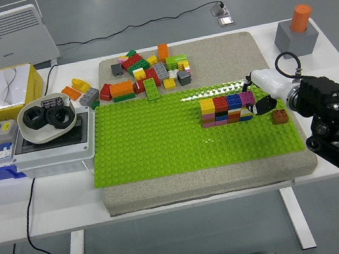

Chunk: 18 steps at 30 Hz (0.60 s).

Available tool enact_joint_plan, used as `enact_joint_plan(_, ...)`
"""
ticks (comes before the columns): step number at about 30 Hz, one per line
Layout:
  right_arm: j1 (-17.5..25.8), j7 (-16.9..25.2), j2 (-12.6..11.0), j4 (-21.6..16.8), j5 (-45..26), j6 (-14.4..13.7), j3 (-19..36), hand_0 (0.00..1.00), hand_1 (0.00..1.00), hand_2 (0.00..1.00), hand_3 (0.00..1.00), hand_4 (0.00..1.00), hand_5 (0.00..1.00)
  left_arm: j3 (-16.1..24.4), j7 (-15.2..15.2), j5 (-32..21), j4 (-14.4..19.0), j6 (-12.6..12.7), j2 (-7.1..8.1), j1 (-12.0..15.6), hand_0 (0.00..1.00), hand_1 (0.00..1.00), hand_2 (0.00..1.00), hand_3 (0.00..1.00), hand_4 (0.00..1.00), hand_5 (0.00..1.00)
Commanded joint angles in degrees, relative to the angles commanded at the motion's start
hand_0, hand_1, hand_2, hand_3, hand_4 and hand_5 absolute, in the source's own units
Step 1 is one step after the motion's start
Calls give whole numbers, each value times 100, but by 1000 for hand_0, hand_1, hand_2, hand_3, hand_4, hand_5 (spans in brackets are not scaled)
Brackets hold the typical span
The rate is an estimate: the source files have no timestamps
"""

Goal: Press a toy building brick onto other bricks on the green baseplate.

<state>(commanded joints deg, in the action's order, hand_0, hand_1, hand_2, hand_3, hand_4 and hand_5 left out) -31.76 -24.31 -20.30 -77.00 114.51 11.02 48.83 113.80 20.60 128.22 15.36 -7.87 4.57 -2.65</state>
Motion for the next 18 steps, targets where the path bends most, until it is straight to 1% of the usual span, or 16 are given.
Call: enact_joint_plan(18,2,14,8,24,-51,-12,3,777,772,798,664,642,164,8,0,6,2,0,-5,3,772,699,615,479,536,560)
